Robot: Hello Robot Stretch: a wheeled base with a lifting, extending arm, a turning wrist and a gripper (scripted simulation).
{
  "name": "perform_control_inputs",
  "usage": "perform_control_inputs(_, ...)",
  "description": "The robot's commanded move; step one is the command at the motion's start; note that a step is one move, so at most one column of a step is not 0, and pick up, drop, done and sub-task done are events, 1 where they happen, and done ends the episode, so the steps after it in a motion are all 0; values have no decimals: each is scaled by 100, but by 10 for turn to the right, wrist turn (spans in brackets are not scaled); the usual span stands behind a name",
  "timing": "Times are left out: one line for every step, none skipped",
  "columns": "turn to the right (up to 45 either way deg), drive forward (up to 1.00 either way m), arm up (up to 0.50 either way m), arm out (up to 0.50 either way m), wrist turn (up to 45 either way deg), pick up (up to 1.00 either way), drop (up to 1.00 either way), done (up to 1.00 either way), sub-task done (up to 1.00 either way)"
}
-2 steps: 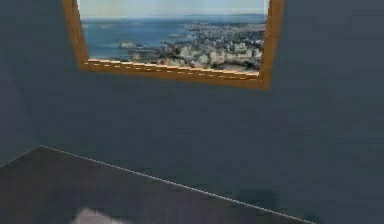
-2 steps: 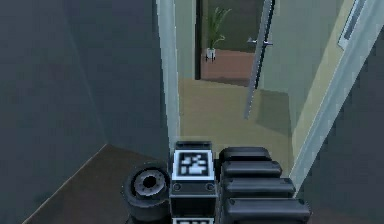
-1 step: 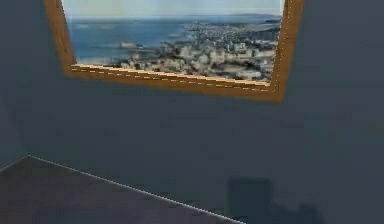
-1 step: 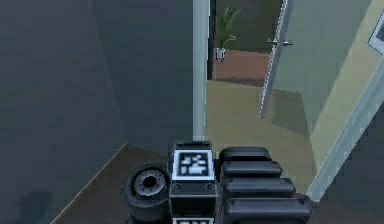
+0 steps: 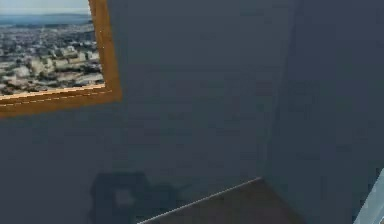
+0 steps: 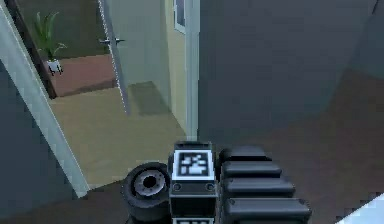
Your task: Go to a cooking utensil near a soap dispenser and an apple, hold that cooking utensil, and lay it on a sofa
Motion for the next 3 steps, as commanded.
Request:
perform_control_inputs(450,0,0,0,0,0,0,0,0)
perform_control_inputs(270,0,0,0,0,0,0,0,0)
perform_control_inputs(0,100,0,0,0,0,0,0,0)
